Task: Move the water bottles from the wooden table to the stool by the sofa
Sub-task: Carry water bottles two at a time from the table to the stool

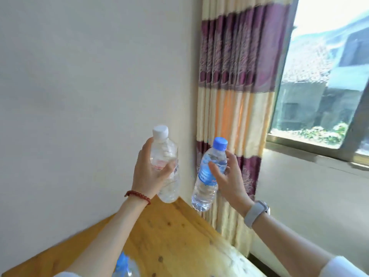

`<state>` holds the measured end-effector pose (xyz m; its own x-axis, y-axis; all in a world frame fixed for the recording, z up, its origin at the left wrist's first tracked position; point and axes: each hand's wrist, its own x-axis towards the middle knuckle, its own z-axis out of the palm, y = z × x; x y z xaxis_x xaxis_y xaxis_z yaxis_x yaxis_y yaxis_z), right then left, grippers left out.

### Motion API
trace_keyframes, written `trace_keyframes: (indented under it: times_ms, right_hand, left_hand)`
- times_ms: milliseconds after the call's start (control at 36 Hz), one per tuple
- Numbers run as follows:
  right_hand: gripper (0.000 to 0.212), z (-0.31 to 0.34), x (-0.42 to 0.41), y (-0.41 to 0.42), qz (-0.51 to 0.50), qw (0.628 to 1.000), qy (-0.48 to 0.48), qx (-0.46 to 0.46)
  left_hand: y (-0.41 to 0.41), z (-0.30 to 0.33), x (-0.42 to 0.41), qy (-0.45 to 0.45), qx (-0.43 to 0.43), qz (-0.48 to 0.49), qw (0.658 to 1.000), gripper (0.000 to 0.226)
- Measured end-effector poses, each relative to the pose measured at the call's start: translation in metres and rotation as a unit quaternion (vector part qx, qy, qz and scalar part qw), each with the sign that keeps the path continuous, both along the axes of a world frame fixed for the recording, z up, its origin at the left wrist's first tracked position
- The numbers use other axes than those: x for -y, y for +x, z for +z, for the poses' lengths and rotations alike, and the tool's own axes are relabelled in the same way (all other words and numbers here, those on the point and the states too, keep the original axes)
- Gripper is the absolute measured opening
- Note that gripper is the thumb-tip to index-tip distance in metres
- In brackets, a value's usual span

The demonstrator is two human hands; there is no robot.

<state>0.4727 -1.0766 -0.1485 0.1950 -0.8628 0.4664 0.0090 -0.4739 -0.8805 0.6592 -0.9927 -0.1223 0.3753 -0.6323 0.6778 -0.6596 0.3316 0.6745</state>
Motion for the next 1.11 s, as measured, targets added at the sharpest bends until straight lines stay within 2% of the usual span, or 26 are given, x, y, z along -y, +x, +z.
trace_keyframes:
  times_ms: [83, 167, 222, 278, 361, 472, 528, 611, 750, 889, 1000, 1111]
  right_hand:
    - [0.038, 0.024, -0.042, -0.095, -0.054, 0.997, -0.051, 0.013]
    - [0.036, 0.032, -0.086, -0.187, -0.127, 0.988, -0.092, 0.000]
    - [0.031, 0.026, -0.125, -0.260, -0.206, 0.974, -0.092, -0.027]
    - [0.028, 0.017, -0.160, -0.312, -0.276, 0.957, -0.082, -0.045]
    - [0.033, -0.012, -0.227, -0.417, -0.368, 0.925, -0.044, -0.079]
    - [0.051, -0.051, -0.324, -0.535, -0.468, 0.876, 0.017, -0.113]
    - [0.056, -0.069, -0.376, -0.584, -0.528, 0.842, 0.036, -0.106]
    - [0.027, -0.092, -0.447, -0.651, -0.613, 0.783, 0.083, -0.067]
    - [0.026, -0.124, -0.565, -0.752, -0.738, 0.662, 0.126, -0.027]
    - [0.010, -0.128, -0.670, -0.839, -0.819, 0.560, 0.125, -0.013]
    - [0.017, -0.119, -0.744, -0.901, -0.868, 0.479, 0.133, 0.010]
    - [0.021, -0.117, -0.824, -0.953, -0.902, 0.410, 0.135, 0.033]
  left_hand:
    - [-0.091, 0.019, -0.018, -0.027, -0.011, -0.065, 0.997, 0.074]
    - [-0.180, 0.015, -0.038, -0.016, -0.039, -0.133, 0.990, 0.072]
    - [-0.251, 0.003, -0.053, -0.009, -0.039, -0.194, 0.980, 0.066]
    - [-0.307, -0.016, -0.068, 0.003, -0.042, -0.246, 0.968, 0.070]
    - [-0.415, -0.048, -0.096, 0.081, -0.052, -0.332, 0.938, 0.080]
    - [-0.549, -0.081, -0.133, 0.128, -0.030, -0.453, 0.882, 0.074]
    - [-0.614, -0.093, -0.157, 0.141, -0.004, -0.512, 0.847, 0.066]
    - [-0.705, -0.108, -0.196, 0.152, 0.033, -0.601, 0.784, 0.051]
    - [-0.856, -0.129, -0.276, 0.171, 0.046, -0.746, 0.642, 0.046]
    - [-1.003, -0.149, -0.361, 0.193, 0.075, -0.821, 0.532, 0.054]
    - [-1.109, -0.147, -0.439, 0.180, 0.098, -0.869, 0.450, 0.053]
    - [-1.201, -0.139, -0.527, 0.175, 0.125, -0.894, 0.392, 0.044]
